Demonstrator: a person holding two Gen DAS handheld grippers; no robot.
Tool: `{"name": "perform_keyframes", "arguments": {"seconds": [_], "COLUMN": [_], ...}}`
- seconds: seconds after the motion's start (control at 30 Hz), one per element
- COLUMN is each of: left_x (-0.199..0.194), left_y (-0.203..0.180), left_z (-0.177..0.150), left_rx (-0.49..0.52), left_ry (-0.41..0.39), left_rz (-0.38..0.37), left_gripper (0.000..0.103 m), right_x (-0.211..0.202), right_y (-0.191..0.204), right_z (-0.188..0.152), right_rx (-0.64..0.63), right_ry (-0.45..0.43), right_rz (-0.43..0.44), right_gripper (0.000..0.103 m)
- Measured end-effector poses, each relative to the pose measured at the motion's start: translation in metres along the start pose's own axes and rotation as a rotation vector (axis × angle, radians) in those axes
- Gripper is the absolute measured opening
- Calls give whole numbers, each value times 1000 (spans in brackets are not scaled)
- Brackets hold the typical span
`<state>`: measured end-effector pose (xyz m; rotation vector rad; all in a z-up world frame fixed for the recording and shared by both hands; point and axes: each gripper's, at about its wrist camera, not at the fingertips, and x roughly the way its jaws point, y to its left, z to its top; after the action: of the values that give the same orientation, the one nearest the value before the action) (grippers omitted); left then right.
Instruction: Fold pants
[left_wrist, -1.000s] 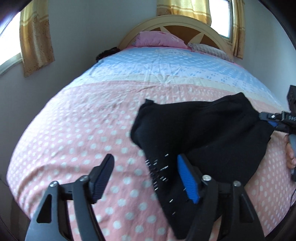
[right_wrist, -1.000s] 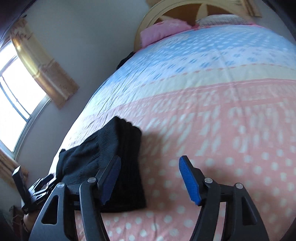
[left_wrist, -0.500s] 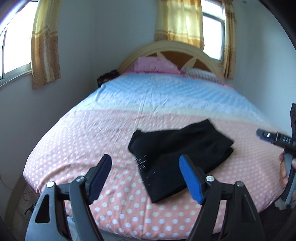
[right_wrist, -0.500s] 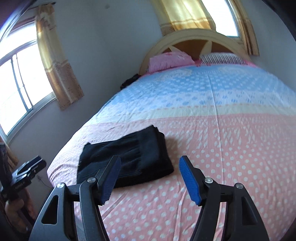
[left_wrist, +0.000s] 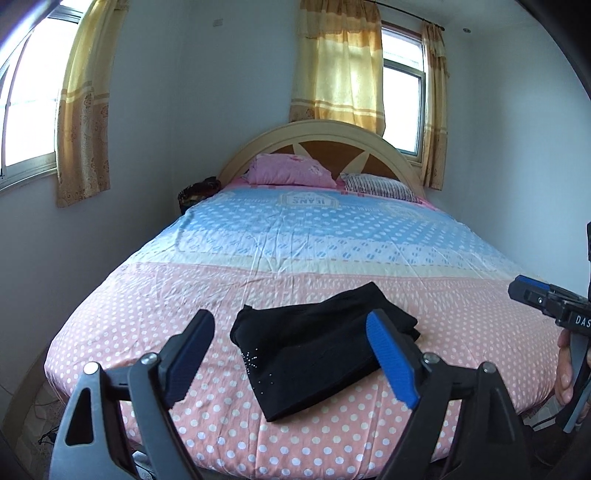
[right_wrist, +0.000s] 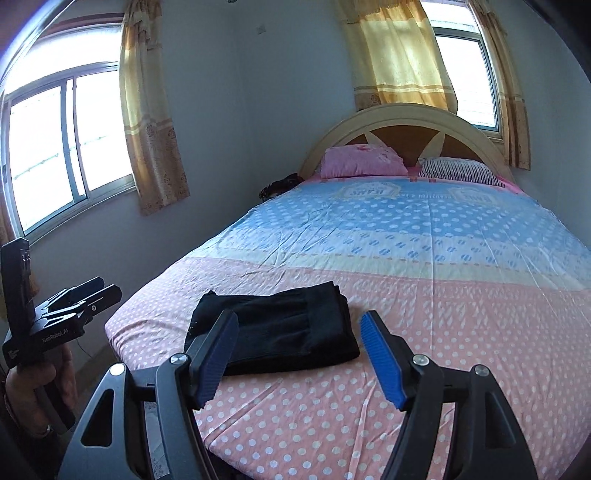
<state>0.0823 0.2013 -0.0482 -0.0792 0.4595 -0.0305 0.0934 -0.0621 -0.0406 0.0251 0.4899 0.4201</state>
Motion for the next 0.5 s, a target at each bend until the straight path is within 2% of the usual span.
{"name": "perform_keyframes", "arguments": {"seconds": [0.5], "left_x": [-12], "left_y": [-9], "left_z": [3], "left_rx": [11], "left_ry": [-19], "left_rz": [3], "left_gripper": [91], "right_x": [-3], "right_y": [0], "right_z": [-2], "right_rx": [-2], "right_ry": [-6], "right_rz": [-6], "right_gripper": [70]}}
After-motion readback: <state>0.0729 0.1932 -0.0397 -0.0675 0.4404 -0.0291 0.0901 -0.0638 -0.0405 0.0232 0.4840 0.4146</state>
